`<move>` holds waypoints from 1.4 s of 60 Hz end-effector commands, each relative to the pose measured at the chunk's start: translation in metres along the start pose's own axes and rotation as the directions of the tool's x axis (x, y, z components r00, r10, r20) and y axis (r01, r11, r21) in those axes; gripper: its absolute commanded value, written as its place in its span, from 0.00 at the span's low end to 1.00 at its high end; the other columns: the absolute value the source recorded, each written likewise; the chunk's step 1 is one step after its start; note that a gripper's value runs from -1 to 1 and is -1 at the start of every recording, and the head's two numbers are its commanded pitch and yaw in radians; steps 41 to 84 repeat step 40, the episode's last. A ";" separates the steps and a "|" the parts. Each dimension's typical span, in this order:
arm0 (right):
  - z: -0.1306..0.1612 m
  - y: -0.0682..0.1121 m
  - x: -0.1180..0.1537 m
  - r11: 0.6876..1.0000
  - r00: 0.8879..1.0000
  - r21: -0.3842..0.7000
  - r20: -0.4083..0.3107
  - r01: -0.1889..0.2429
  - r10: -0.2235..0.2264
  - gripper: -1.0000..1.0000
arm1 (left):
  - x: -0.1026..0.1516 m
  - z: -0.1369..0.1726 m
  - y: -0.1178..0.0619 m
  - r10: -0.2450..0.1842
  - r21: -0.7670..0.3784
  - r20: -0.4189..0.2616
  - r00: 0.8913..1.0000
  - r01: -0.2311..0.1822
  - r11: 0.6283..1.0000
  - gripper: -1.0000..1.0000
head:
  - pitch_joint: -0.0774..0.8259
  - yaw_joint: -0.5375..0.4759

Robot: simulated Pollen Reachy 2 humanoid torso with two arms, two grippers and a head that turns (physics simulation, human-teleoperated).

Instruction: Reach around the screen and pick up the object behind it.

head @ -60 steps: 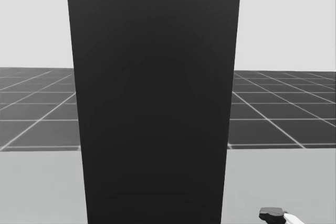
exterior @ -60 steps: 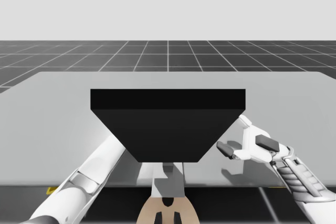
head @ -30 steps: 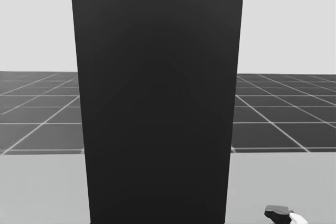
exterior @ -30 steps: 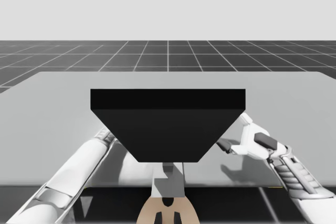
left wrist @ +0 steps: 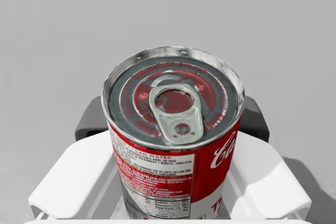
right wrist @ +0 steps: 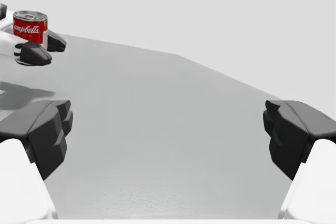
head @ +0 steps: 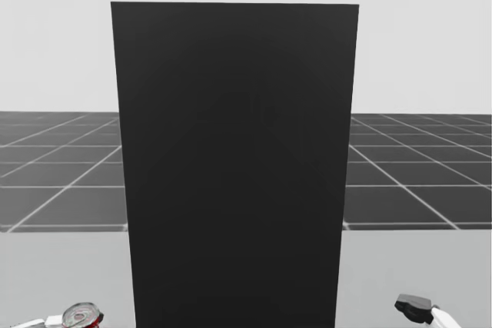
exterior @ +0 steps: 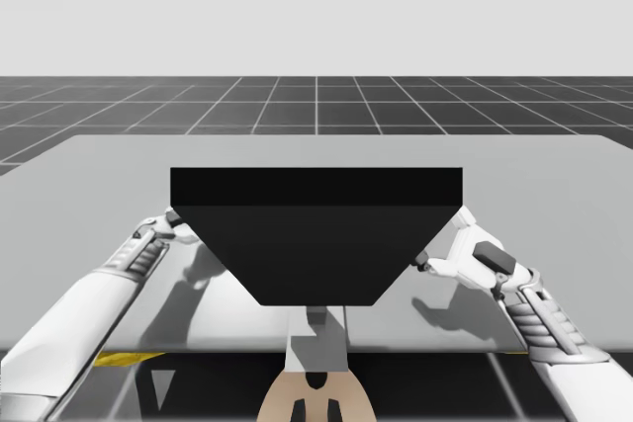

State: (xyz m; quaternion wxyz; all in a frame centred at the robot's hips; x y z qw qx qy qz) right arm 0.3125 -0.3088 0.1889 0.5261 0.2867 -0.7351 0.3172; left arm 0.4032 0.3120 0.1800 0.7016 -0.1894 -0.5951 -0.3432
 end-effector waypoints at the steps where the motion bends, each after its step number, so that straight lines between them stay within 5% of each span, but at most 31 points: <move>1: 0.000 0.000 -0.001 1.000 1.000 0.002 -0.011 0.007 -0.007 0.00 | 0.056 0.020 0.032 -0.072 0.127 0.095 0.993 0.060 0.990 1.00 | 0.15 0.51; 25: 0.004 0.000 -0.001 0.999 0.999 0.038 -0.029 0.018 -0.017 0.00 | 0.134 0.036 0.051 -0.170 0.223 0.164 0.972 0.131 0.966 1.00 | 0.15 0.50; 40: 0.007 -0.003 -0.001 0.999 0.998 0.047 -0.064 0.015 -0.012 0.00 | 0.178 0.041 0.049 -0.246 0.267 0.217 0.945 0.185 0.946 1.00 | 0.15 0.50; 84: 0.007 -0.003 -0.001 0.999 0.998 0.047 -0.064 0.015 -0.012 0.00 | 0.178 0.041 0.049 -0.246 0.267 0.217 0.945 0.185 0.946 1.00 | 0.15 0.50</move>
